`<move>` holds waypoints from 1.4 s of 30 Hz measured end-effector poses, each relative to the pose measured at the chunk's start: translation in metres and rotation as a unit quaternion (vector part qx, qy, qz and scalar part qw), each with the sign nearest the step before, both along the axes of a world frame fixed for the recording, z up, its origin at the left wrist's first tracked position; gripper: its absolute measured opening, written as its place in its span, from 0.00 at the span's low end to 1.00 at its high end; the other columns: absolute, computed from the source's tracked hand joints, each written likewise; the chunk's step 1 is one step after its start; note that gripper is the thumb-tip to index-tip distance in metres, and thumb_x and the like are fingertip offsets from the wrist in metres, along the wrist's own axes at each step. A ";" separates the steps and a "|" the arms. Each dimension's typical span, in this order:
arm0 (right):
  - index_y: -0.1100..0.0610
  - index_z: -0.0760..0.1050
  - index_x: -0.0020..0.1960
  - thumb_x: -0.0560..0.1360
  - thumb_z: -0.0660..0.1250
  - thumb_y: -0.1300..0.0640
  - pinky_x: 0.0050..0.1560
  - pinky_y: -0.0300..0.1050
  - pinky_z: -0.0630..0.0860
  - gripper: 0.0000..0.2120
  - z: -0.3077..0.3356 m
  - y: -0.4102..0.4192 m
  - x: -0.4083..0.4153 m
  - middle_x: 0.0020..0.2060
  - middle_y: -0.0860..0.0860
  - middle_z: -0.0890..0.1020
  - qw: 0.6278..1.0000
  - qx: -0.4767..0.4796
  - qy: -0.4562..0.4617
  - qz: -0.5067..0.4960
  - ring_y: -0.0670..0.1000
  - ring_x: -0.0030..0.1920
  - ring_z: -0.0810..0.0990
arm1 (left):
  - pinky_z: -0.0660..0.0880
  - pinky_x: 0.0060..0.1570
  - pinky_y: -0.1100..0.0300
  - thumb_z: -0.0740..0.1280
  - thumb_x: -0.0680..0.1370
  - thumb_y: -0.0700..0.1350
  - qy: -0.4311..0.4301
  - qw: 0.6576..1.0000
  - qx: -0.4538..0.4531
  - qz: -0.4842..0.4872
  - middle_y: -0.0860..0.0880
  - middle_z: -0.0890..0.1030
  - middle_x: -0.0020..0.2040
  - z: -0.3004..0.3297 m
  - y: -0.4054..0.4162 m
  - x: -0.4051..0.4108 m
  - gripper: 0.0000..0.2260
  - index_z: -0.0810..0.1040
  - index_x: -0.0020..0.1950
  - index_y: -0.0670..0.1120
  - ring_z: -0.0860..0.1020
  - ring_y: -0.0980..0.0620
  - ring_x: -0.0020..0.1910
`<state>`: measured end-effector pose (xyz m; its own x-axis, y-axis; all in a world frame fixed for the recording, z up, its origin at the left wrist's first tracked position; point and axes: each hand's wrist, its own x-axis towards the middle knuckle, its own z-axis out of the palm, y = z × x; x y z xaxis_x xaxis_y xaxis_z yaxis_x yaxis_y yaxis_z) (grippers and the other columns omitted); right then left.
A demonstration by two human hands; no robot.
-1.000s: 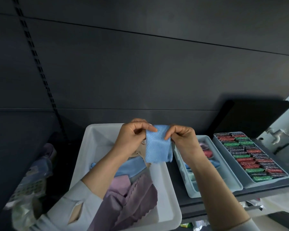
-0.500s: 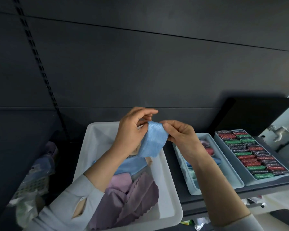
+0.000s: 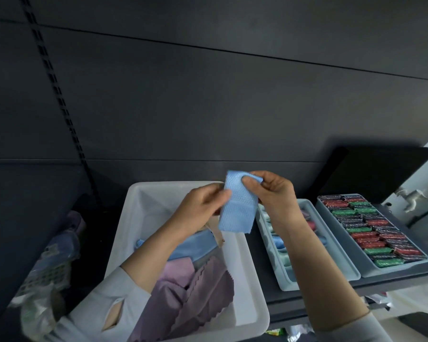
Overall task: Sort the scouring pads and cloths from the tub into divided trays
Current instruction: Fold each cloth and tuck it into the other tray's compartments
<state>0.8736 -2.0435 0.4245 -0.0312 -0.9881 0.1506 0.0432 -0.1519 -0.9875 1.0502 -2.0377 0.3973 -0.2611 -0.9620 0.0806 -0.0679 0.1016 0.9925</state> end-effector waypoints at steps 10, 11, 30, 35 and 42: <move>0.57 0.68 0.66 0.72 0.60 0.79 0.54 0.49 0.78 0.27 -0.032 0.017 -0.005 0.64 0.53 0.75 0.973 -0.112 0.122 0.162 0.55 0.55 0.81 | 0.79 0.38 0.58 0.68 0.78 0.38 0.128 0.977 0.142 0.093 0.43 0.84 0.46 0.001 -0.004 -0.003 0.06 0.80 0.54 0.41 0.82 0.50 0.39; 0.56 0.71 0.64 0.72 0.65 0.77 0.55 0.47 0.78 0.26 -0.036 0.017 -0.004 0.66 0.52 0.72 0.967 -0.138 0.157 0.142 0.55 0.56 0.81 | 0.79 0.36 0.60 0.68 0.78 0.38 0.143 0.974 0.153 0.089 0.43 0.84 0.45 0.002 -0.004 -0.003 0.06 0.80 0.54 0.41 0.82 0.51 0.38; 0.60 0.80 0.53 0.79 0.64 0.66 0.36 0.44 0.75 0.08 -0.037 0.027 -0.007 0.42 0.55 0.84 0.995 0.009 0.047 0.084 0.51 0.40 0.79 | 0.81 0.49 0.56 0.72 0.74 0.34 0.037 0.995 -0.019 0.086 0.50 0.86 0.44 -0.008 0.009 -0.005 0.09 0.84 0.45 0.47 0.83 0.53 0.45; 0.55 0.84 0.46 0.78 0.62 0.72 0.53 0.42 0.77 0.17 -0.035 0.028 -0.009 0.47 0.52 0.86 0.994 -0.028 0.059 0.083 0.50 0.51 0.83 | 0.78 0.45 0.63 0.64 0.77 0.30 0.105 0.990 0.030 0.090 0.51 0.86 0.46 -0.004 0.013 -0.006 0.14 0.85 0.42 0.46 0.83 0.53 0.46; 0.54 0.85 0.40 0.76 0.61 0.76 0.52 0.43 0.77 0.21 -0.041 0.025 -0.010 0.49 0.54 0.82 0.988 -0.086 0.111 0.069 0.52 0.51 0.82 | 0.80 0.40 0.62 0.66 0.80 0.46 0.065 0.990 0.123 0.033 0.50 0.83 0.43 -0.009 0.019 -0.007 0.05 0.81 0.50 0.47 0.82 0.55 0.40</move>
<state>0.8637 -2.0190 0.3834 0.1546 -0.9400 0.3041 -0.1392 -0.3255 -0.9353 1.0428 -2.0184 0.3882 -0.1989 -0.9713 -0.1301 0.0634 -0.1452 0.9874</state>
